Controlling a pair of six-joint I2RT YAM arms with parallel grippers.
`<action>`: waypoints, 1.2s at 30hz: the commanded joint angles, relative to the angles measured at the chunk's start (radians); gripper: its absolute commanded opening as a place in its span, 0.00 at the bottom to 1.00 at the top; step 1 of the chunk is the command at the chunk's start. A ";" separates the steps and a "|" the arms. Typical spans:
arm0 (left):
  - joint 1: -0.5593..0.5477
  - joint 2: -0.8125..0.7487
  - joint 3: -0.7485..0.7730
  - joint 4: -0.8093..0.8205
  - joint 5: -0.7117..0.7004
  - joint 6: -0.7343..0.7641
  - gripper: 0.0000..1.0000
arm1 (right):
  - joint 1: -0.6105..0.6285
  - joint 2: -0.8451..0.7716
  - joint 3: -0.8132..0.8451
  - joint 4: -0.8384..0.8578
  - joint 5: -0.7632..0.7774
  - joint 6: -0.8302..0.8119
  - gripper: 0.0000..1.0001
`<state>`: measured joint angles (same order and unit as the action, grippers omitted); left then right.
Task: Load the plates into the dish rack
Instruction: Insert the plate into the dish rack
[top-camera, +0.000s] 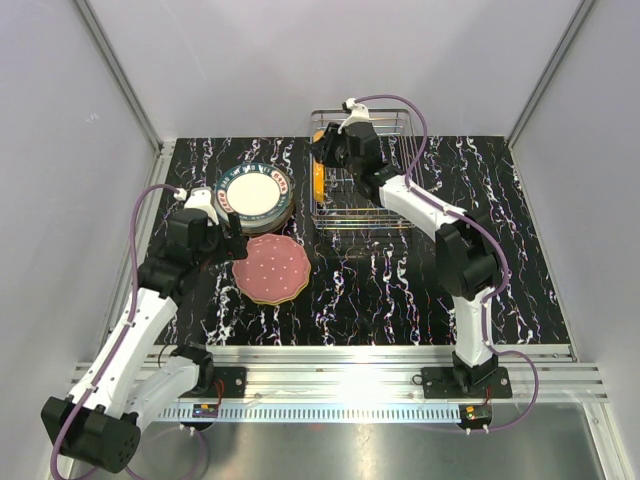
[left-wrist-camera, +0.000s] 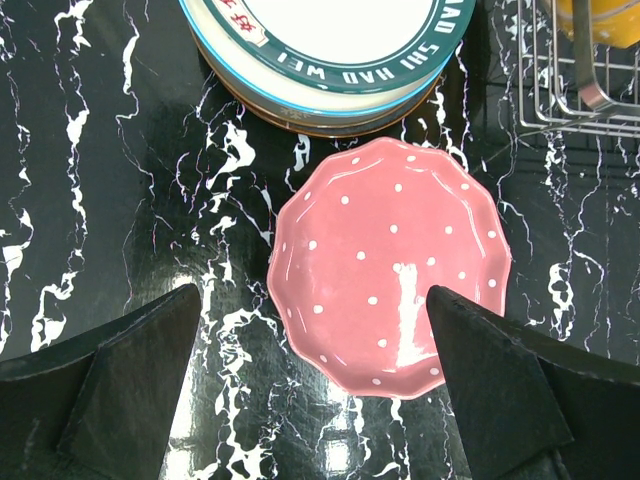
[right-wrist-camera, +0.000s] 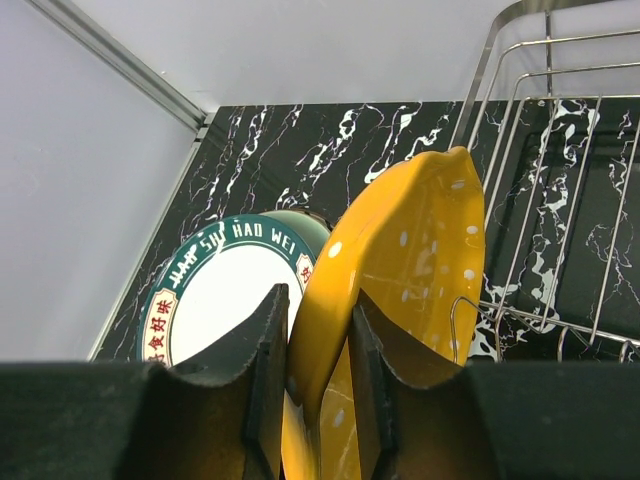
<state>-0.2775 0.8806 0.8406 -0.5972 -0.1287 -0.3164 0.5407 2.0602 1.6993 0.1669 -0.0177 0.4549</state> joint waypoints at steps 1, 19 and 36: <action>-0.002 0.008 0.015 0.020 -0.002 0.016 0.99 | -0.005 0.028 -0.001 -0.070 -0.048 -0.096 0.00; -0.002 0.026 0.025 0.010 -0.014 0.017 0.99 | 0.007 0.118 0.066 -0.257 -0.018 -0.182 0.01; -0.002 0.037 0.031 0.005 -0.017 0.020 0.99 | 0.021 0.183 0.089 -0.314 0.012 -0.289 0.01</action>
<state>-0.2775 0.9142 0.8410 -0.6037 -0.1352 -0.3115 0.5690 2.1391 1.8355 0.0769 -0.0380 0.3164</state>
